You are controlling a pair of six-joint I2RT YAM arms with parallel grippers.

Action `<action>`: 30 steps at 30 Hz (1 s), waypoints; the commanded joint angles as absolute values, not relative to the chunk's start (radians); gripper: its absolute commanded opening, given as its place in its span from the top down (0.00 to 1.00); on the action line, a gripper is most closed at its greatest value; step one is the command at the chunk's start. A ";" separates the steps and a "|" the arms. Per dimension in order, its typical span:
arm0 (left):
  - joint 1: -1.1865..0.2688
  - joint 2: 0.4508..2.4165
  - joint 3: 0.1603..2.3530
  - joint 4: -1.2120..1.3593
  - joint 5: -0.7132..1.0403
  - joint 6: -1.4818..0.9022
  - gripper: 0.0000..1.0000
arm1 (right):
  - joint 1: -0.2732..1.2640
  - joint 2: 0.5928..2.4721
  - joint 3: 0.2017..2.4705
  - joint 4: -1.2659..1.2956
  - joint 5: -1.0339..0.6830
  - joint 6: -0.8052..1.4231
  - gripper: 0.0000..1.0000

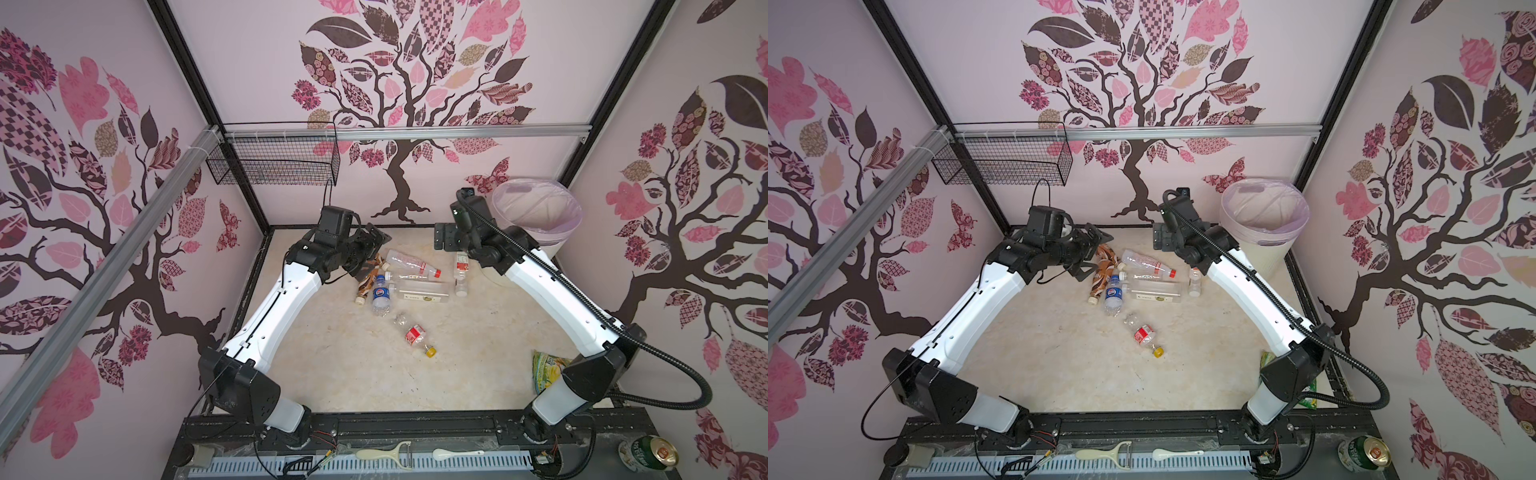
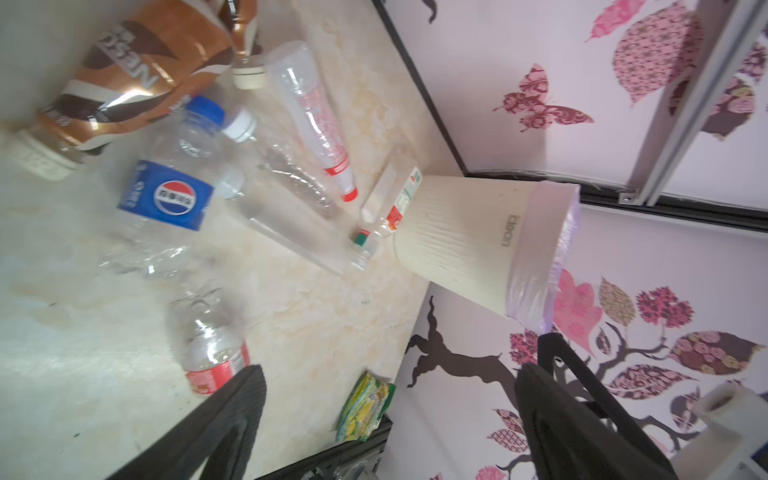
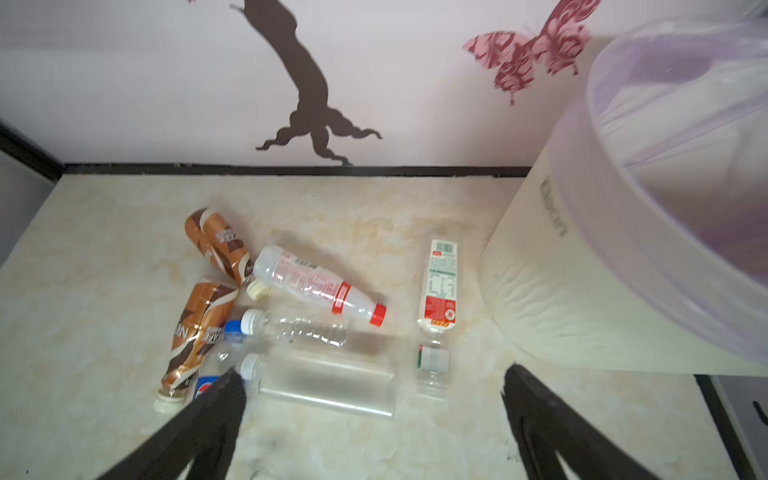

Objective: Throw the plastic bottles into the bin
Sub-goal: 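Move both grippers back over the bottle pile, then lower left gripper onto the red-labelled yellow-capped bottle and close it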

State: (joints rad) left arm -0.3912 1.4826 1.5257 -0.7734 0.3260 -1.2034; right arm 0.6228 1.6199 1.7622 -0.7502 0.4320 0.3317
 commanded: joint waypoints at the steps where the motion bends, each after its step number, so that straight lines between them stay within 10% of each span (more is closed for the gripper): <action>1: -0.394 1.449 1.415 -0.838 0.311 -1.185 0.02 | 0.644 1.577 1.704 -0.734 0.394 0.404 0.01; 30: -0.660 1.794 1.346 -0.809 0.312 -1.099 0.02 | 0.641 1.185 1.154 -0.720 0.360 0.413 0.00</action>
